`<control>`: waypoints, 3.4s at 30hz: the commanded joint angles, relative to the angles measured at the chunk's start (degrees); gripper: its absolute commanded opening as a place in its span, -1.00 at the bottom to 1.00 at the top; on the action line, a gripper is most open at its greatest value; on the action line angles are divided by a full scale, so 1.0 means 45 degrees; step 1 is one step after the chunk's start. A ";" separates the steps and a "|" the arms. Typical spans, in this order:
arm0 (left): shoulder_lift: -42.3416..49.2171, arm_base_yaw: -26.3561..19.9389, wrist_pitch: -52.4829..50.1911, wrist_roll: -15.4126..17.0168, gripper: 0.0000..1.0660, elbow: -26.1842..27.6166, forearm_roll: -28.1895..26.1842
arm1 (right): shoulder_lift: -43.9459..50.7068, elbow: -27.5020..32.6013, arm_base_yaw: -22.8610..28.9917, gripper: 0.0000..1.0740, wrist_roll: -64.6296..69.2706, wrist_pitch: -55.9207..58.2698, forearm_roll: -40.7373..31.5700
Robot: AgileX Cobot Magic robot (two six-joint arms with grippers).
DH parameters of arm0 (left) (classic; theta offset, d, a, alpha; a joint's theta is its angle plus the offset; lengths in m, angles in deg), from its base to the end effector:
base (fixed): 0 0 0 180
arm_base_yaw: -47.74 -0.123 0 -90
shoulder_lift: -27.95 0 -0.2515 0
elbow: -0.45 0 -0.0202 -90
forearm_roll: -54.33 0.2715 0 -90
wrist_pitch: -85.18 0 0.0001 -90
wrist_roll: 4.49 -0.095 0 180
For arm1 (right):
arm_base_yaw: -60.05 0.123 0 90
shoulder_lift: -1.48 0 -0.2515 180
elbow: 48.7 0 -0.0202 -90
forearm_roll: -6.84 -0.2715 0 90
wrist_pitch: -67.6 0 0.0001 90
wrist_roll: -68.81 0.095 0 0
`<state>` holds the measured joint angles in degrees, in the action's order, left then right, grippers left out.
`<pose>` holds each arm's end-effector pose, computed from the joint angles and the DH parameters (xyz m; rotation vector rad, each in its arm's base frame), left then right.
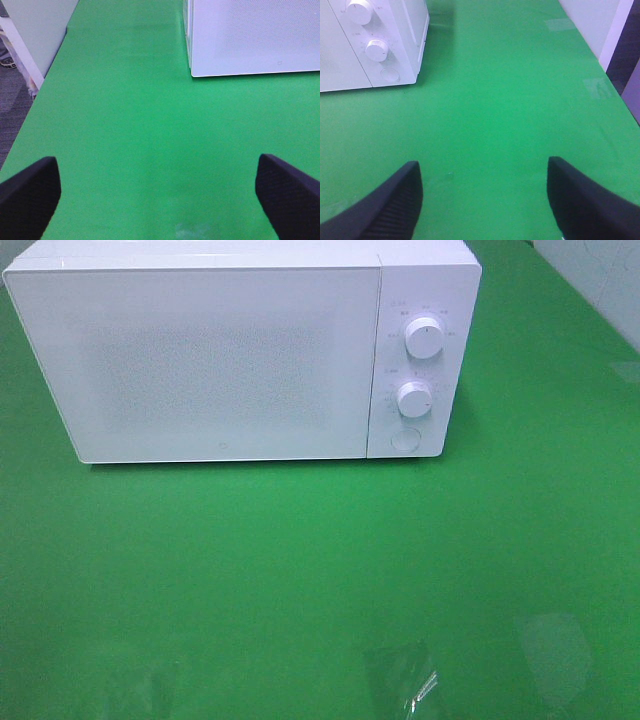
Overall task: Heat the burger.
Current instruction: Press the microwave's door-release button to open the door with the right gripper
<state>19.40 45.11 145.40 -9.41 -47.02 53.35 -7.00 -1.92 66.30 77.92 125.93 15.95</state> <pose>0.0503 0.0009 0.2868 0.0413 2.0288 0.0627 0.0504 -0.0074 0.2941 0.0543 1.9722 -0.0135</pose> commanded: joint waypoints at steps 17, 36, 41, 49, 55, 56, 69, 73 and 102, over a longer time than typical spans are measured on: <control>0.0255 -0.0013 -0.0166 -0.0013 0.83 -0.0025 -0.0013 | -0.1210 -0.0446 -0.0025 0.31 -0.0127 -0.5131 0.0166; 0.0255 -0.0013 -0.0166 -0.0013 0.83 -0.0025 -0.0013 | -0.6544 0.1120 -0.0025 0.31 -0.0127 -1.1217 0.0166; 0.0255 -0.0013 -0.0166 -0.0013 0.83 -0.0025 -0.0013 | -0.7461 0.1120 -0.0025 0.27 -0.0127 -1.1905 0.0166; 0.0255 -0.0013 -0.0166 -0.0013 0.83 -0.0025 -0.0013 | -0.9524 0.1923 -0.0025 0.17 -0.0127 -1.5750 0.0089; 0.0255 -0.0013 -0.0166 -0.0013 0.83 -0.0025 -0.0013 | -1.0250 0.2457 -0.0025 0.02 -0.0102 -1.7380 -0.0637; 0.0255 -0.0013 -0.0166 -0.0013 0.83 -0.0025 -0.0013 | -1.0250 0.2457 -0.0025 0.02 -0.0102 -1.7380 -0.0637; 0.0255 -0.0013 -0.0166 -0.0013 0.83 -0.0025 -0.0013 | -1.3853 0.3565 -0.0025 -0.99 0.0688 -2.1607 -0.1273; 0.0255 -0.0013 -0.0166 -0.0013 0.83 -0.0025 -0.0013 | -1.4859 0.3565 0.0051 -1.00 0.2508 -2.2205 -0.1235; 0.0255 -0.0013 -0.0166 -0.0013 0.83 -0.0025 -0.0013 | -2.1454 0.3005 0.7563 -1.00 1.2911 -2.7298 -0.8442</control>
<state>19.40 45.11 145.40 -9.41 -47.02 53.35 -102.52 13.15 100.10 127.66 2.28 -23.58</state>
